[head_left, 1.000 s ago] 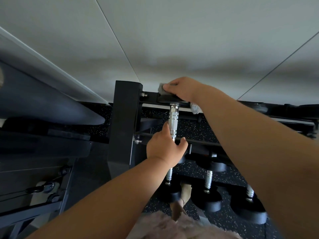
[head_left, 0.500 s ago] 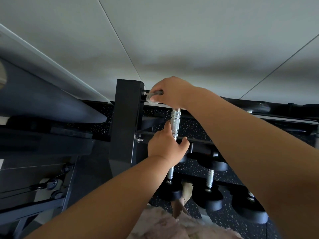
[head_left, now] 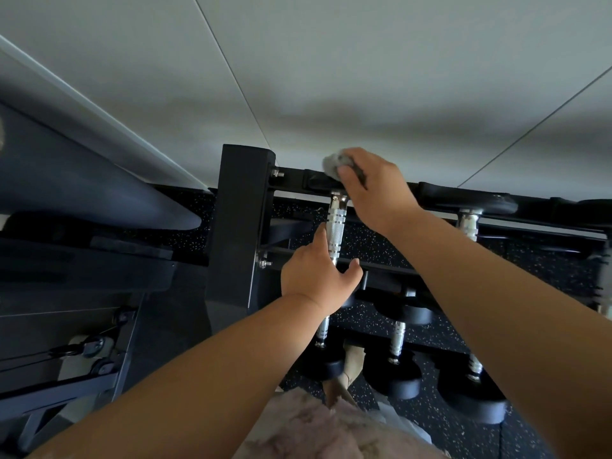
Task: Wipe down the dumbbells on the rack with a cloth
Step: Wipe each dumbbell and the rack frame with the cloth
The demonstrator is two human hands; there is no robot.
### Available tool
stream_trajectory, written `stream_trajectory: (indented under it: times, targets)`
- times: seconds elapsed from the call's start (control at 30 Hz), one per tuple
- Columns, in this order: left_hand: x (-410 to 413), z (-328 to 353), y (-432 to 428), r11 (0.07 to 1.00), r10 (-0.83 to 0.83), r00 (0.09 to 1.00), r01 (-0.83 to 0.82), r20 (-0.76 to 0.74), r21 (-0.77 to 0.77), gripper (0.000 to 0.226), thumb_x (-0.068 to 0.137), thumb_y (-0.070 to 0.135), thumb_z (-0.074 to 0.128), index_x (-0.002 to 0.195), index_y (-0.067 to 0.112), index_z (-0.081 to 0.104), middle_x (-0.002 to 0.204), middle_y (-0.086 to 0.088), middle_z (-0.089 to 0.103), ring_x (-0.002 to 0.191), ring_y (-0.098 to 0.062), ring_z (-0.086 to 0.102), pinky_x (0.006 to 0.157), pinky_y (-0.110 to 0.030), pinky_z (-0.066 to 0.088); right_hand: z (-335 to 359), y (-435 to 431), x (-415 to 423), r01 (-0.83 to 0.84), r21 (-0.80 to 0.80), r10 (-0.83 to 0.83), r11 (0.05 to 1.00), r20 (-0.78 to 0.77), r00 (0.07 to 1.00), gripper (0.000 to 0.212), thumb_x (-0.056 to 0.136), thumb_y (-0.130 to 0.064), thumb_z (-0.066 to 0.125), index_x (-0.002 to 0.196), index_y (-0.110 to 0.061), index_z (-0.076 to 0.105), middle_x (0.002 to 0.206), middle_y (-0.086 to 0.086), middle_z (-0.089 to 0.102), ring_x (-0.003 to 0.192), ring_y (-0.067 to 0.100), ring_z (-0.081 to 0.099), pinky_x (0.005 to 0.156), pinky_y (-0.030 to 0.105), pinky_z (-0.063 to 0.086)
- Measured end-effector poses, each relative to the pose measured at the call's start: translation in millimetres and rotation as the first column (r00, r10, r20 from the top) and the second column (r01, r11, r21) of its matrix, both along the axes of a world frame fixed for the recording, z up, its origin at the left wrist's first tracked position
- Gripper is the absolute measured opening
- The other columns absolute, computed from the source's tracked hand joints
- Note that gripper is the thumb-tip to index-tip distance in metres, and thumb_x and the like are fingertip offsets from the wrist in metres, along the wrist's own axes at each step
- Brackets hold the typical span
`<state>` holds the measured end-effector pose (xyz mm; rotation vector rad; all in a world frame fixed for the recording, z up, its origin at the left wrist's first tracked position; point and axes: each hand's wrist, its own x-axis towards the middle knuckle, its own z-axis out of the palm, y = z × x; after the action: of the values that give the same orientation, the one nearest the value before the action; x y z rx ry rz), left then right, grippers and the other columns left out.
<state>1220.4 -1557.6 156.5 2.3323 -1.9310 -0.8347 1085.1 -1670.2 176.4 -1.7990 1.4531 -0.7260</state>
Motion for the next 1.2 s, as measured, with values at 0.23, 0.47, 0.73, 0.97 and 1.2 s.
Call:
stream_trajectory:
  times: [0.23, 0.47, 0.73, 0.97, 1.2]
  targets:
    - [0, 1, 2, 0.999, 0.011, 0.999, -0.013, -0.037, -0.046, 0.095, 0.091, 0.064, 0.057, 0.167, 0.030, 0.011, 0.133, 0.005, 0.065, 0.122, -0.020, 0.061, 0.096, -0.038, 0.053, 1, -6, 6, 0.023, 0.063, -0.022, 0.998, -0.018, 1.000, 0.026, 0.107, -0.040, 0.048, 0.121, -0.027, 0.065, 0.082, -0.005, 0.065, 0.061, 0.007, 0.055, 0.060, 0.034, 0.053]
    - [2, -3, 4, 0.996, 0.017, 0.997, -0.024, -0.078, -0.083, 0.094, 0.091, 0.063, 0.059, 0.167, 0.031, 0.014, 0.140, 0.007, 0.062, 0.128, -0.019, 0.059, 0.100, -0.037, 0.050, -16, 9, 0, 0.364, 0.217, -0.392, 0.906, 0.107, 0.914, 0.030, 0.111, -0.029, 0.039, 0.132, -0.023, 0.059, 0.093, -0.016, 0.064, 0.072, 0.000, 0.057, 0.057, 0.007, 0.043]
    - [4, -6, 2, 0.997, 0.008, 0.997, -0.014, -0.076, -0.077, 0.095, 0.091, 0.065, 0.057, 0.167, 0.029, 0.013, 0.136, 0.004, 0.064, 0.125, -0.021, 0.062, 0.097, -0.039, 0.054, -13, 23, 10, 0.312, 0.184, -0.342, 0.932, 0.164, 0.925, 0.034, 0.110, -0.031, 0.040, 0.140, -0.025, 0.056, 0.110, -0.003, 0.070, 0.080, 0.004, 0.060, 0.070, 0.018, 0.048]
    - [4, -2, 2, 0.999, -0.004, 0.996, 0.001, -0.087, -0.036, 0.094, 0.090, 0.066, 0.057, 0.166, 0.031, 0.012, 0.134, 0.005, 0.065, 0.124, -0.022, 0.062, 0.089, -0.038, 0.055, -3, 47, -9, 0.485, 0.318, -0.513, 0.815, 0.006, 0.858, 0.019, 0.110, -0.028, 0.043, 0.104, -0.020, 0.059, 0.086, -0.006, 0.063, 0.073, 0.005, 0.059, 0.060, 0.020, 0.045]
    - [7, -1, -1, 0.999, -0.045, 0.997, 0.045, -0.069, -0.003, 0.098, 0.087, 0.068, 0.053, 0.165, 0.025, 0.012, 0.103, 0.002, 0.070, 0.106, -0.025, 0.067, 0.099, -0.045, 0.054, 27, 76, -29, 0.560, 0.404, -0.550, 0.724, -0.152, 0.821, 0.025, 0.110, -0.037, 0.040, 0.112, -0.023, 0.061, 0.092, -0.004, 0.066, 0.079, 0.012, 0.064, 0.056, 0.024, 0.044]
